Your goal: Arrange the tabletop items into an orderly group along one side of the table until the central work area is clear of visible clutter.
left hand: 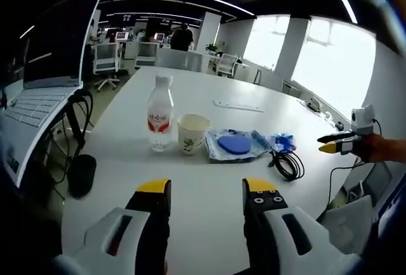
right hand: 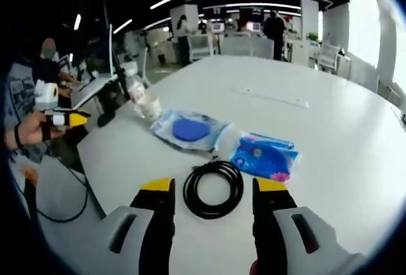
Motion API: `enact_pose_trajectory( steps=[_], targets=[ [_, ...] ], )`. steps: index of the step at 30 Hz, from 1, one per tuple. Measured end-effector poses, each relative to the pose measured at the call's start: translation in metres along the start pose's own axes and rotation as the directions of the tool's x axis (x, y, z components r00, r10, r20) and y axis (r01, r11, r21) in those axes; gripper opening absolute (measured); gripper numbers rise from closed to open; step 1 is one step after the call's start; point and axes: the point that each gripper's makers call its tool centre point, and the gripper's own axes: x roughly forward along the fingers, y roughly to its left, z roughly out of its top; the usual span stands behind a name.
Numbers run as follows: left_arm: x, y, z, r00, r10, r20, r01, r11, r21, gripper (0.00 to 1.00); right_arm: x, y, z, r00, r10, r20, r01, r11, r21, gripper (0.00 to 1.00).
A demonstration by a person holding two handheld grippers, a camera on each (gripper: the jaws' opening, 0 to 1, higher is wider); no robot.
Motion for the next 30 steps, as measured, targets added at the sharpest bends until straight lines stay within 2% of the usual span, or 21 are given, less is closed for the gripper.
enact_pose_trajectory(
  steps=[6,12,30],
  targets=[
    [0.001,-0.001,-0.001,1.0,-0.003,-0.001,0.003,1.0,0.008,0.47,-0.008,0.011,-0.001,1.0,0.012,0.019,-0.012,1.0,0.002,0.56],
    [0.003,-0.006,-0.001,1.0,-0.019,-0.003,0.019,1.0,0.023,0.49,-0.009,0.016,-0.01,1.0,0.017,0.001,-0.017,1.0,0.003,0.56],
    [0.01,-0.02,-0.003,0.998,-0.055,-0.017,0.056,0.998,0.037,0.5,-0.014,0.013,-0.022,1.0,0.0,-0.015,0.0,1.0,0.025,0.55]
  ],
)
